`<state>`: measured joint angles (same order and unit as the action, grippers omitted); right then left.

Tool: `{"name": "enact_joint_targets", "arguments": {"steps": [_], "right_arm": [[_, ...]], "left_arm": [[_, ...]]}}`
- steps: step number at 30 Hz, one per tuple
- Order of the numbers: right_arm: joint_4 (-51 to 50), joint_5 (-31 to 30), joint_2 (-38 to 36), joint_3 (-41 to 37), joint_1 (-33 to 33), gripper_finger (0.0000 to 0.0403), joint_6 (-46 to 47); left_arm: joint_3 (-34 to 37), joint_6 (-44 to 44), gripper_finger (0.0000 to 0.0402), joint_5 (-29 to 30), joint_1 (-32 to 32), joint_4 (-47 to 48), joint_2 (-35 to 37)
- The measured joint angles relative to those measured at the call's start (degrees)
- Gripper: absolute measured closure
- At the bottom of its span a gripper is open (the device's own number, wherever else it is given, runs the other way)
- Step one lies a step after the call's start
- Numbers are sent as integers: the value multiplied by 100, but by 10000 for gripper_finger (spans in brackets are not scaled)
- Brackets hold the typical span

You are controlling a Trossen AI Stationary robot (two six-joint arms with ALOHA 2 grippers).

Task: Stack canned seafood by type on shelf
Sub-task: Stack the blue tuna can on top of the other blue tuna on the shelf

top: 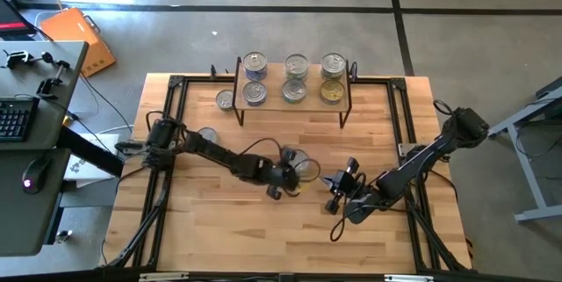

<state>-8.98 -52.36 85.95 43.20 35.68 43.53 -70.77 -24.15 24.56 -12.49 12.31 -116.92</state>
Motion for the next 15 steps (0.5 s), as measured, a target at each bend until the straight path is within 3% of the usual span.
{"name": "enact_joint_targets", "arguments": {"steps": [15], "right_arm": [[20, -2, 0, 0, 0, 401, 0]], "left_arm": [[35, 793, 401, 1096, -716, 1649, 939]]}}
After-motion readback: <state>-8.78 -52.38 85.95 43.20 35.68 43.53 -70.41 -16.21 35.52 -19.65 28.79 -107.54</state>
